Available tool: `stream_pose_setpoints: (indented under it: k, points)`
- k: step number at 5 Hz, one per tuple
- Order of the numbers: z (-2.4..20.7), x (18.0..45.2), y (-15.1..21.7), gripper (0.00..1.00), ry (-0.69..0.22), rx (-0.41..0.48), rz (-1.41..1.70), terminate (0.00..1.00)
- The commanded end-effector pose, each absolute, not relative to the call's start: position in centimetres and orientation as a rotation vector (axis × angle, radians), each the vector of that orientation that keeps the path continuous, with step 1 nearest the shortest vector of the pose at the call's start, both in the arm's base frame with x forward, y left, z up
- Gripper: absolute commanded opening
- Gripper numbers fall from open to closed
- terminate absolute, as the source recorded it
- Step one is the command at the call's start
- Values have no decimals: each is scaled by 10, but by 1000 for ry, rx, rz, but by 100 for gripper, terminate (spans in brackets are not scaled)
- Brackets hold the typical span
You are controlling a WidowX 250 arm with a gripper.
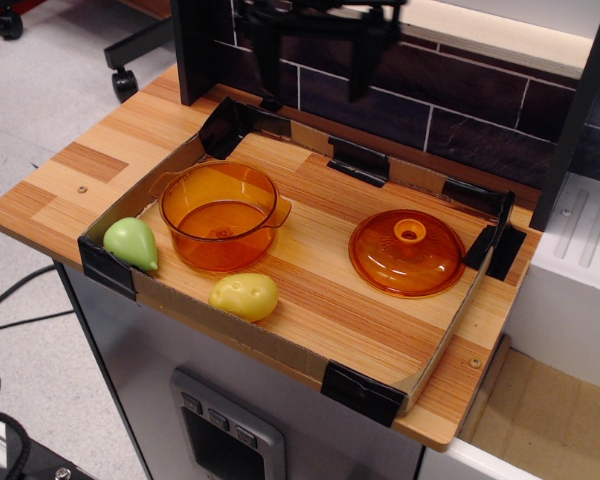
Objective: Take lid off pot
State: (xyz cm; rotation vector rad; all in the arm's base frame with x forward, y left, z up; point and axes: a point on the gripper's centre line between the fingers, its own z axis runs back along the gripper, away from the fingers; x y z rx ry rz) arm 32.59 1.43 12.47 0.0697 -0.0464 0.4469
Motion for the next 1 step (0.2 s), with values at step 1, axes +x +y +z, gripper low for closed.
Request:
stream_pose_setpoints:
  k: [1]
  points:
    - [147,329,19,100,-117,58,449,100]
